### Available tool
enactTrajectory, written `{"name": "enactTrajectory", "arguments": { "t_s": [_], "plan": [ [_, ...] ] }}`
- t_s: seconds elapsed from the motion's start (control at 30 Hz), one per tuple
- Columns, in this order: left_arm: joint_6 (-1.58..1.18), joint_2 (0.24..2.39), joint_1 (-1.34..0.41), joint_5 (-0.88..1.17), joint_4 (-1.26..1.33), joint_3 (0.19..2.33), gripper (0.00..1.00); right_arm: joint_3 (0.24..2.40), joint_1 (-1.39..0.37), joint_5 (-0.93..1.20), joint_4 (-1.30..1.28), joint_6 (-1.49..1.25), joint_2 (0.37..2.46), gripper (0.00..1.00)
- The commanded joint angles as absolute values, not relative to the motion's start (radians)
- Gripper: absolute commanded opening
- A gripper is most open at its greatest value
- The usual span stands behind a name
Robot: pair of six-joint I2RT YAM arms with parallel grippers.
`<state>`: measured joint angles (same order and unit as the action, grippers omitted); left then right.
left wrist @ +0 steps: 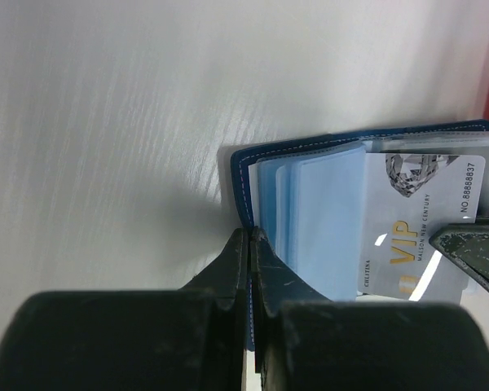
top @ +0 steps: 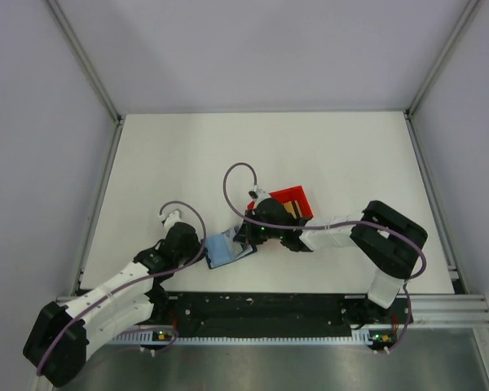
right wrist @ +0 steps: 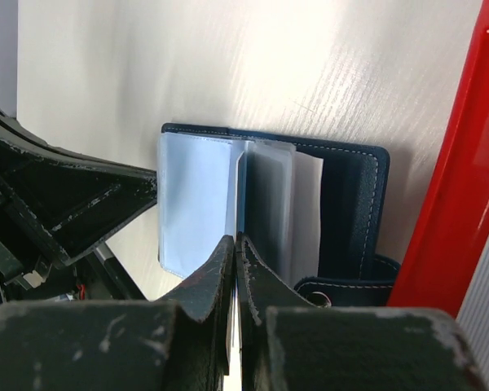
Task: Put the credit cards into the card holder
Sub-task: Insert the credit card into the card holder.
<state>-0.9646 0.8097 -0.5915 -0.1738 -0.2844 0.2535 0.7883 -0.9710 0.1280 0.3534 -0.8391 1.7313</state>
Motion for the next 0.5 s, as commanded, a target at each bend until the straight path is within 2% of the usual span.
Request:
{"name": "enactTrajectory", "arguments": {
  "t_s": [0.0, 0.47],
  "plan": [
    [-0.951, 0.815, -0.595, -0.16, -0.259, 0.244, 0.0, 0.845, -0.973, 0.176, 0.385, -0.841, 1.773, 0.0],
    [-0.948, 0.813, -0.595, -0.166, -0.273, 0.252, 0.0, 0.845, -0.95, 0.146, 0.301, -0.795, 1.798, 0.0]
  ]
}}
